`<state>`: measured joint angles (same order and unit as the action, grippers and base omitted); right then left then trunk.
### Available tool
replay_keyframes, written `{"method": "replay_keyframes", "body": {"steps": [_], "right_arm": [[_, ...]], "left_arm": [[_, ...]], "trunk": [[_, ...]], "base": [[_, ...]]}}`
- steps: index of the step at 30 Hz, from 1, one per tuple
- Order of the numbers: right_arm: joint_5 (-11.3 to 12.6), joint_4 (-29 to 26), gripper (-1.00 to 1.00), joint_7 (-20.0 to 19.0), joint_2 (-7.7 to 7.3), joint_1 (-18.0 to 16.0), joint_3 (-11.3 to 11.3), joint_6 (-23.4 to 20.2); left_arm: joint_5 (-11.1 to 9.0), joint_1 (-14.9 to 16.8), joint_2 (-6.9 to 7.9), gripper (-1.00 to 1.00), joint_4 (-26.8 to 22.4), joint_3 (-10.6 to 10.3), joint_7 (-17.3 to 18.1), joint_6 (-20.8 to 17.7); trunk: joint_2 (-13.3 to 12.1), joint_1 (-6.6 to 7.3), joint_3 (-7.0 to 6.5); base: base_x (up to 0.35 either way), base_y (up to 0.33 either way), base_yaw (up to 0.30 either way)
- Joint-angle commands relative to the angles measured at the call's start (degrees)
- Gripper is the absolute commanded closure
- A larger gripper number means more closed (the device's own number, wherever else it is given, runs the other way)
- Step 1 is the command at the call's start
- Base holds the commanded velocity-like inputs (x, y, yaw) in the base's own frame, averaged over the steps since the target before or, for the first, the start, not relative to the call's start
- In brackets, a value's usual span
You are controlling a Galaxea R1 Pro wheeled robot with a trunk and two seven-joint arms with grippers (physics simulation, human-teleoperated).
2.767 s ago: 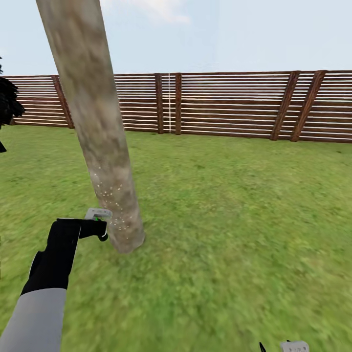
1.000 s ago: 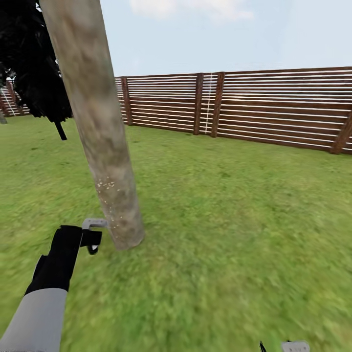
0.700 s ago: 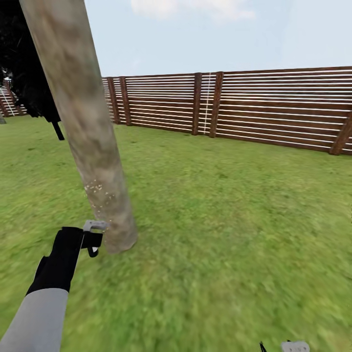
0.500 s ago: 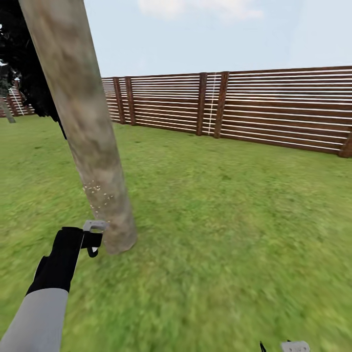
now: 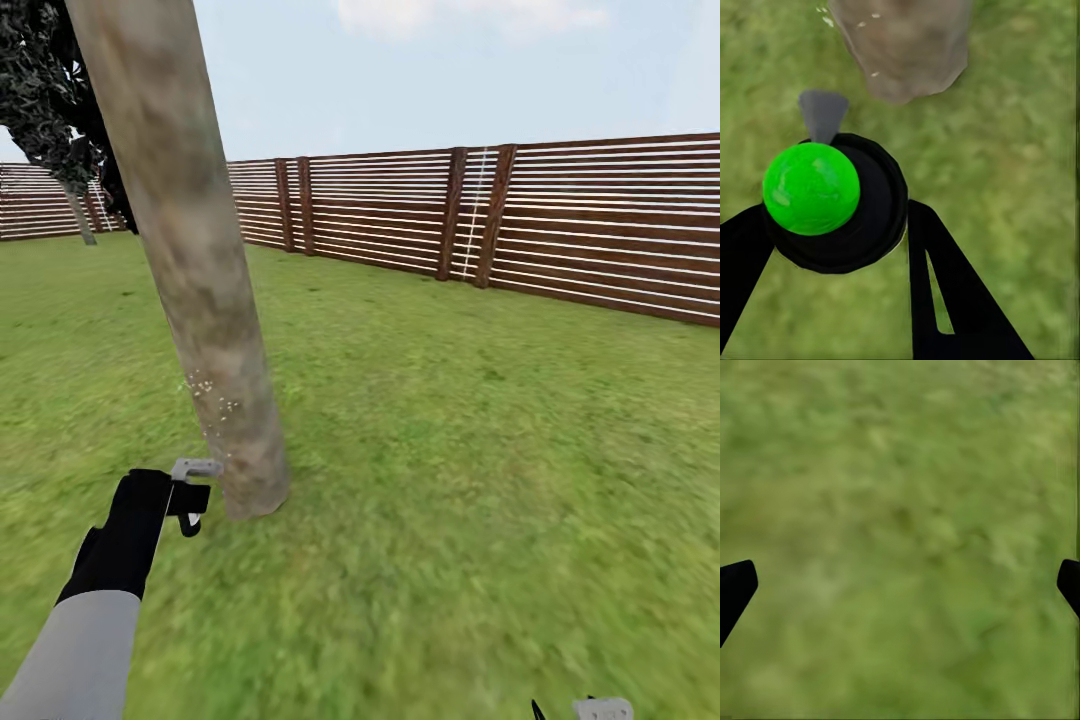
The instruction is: In the garden, pick up the pesticide atomizer on the floor and spray pesticide onto both trees until each tree trunk is fully covered.
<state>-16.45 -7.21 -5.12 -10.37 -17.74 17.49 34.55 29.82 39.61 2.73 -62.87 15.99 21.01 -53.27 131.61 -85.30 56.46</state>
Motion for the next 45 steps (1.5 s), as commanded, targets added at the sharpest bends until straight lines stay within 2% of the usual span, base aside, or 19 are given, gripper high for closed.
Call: {"method": "replay_keyframes", "body": {"steps": [1, 8, 11, 16, 19, 24, 27, 29, 36, 45], "right_arm": [[0.00, 0.00, -1.00, 0.02, 0.00, 0.00, 0.00, 0.00], [-0.04, 0.00, -1.00, 0.03, 0.00, 0.02, 0.00, 0.08], [-0.04, 0.00, -1.00, 0.03, 0.00, 0.00, 0.00, 0.07], [-0.04, 0.00, -1.00, 0.03, 0.00, 0.04, 0.00, 0.06], [-0.05, 0.00, -1.00, 0.03, 0.00, 0.02, 0.00, 0.06], [-0.05, 0.00, -1.00, 0.10, 0.11, 0.01, -0.04, 0.08], [-0.07, 0.04, -1.00, 0.11, 0.17, 0.00, -0.07, 0.07], [-0.07, 0.07, -1.00, 0.11, 0.23, 0.00, -0.08, 0.07], [-0.07, 0.09, -1.00, 0.08, 0.24, 0.01, 0.00, 0.08], [-0.07, 0.08, -1.00, 0.03, 0.26, 0.03, -0.02, 0.08]], "left_arm": [[-0.01, -0.01, 0.00, 1.00, -0.01, 0.02, 0.00, 0.01], [-0.07, 0.06, 0.11, 1.00, -0.59, 0.41, 0.00, -0.17], [-0.10, 0.45, 0.10, 1.00, -1.21, 1.86, 0.00, -0.40], [-0.11, 1.29, 0.02, 1.00, -2.39, 2.28, 0.00, -0.58], [-0.11, 3.25, -0.03, 1.00, -2.50, 2.27, 0.00, -0.71], [0.06, 4.46, -0.25, 1.00, -2.58, 1.72, 0.06, -0.78], [0.16, 9.49, 0.14, 1.00, -2.71, 1.63, 0.15, -3.74], [0.17, 10.92, -0.04, 1.00, -2.59, 1.60, 0.17, -4.49], [0.26, 10.58, 0.10, 1.00, -6.19, 1.36, 0.29, -4.63], [0.36, 10.30, 0.17, 1.00, -6.06, 1.41, 0.18, -4.64]], "trunk": [[0.00, 0.00, 0.00], [0.00, 0.00, 0.00], [0.00, 0.00, 0.00], [0.00, 0.00, 0.00], [0.00, 0.00, 0.00], [0.00, 0.00, 0.00], [0.00, 0.00, 0.00], [0.00, 0.00, 0.00], [0.00, 0.00, 0.00], [0.00, 0.00, 0.00]], "base": [[0.133, -0.249, 0.019], [0.072, -0.263, 0.002], [-0.077, -0.265, 0.000], [-0.175, -0.249, 0.000], [-0.168, -0.239, 0.018], [-0.031, -0.047, 0.225], [-0.001, -0.001, 0.277], [0.000, 0.000, 0.274], [0.089, -0.060, 0.040], [0.228, -0.185, 0.020]]}}
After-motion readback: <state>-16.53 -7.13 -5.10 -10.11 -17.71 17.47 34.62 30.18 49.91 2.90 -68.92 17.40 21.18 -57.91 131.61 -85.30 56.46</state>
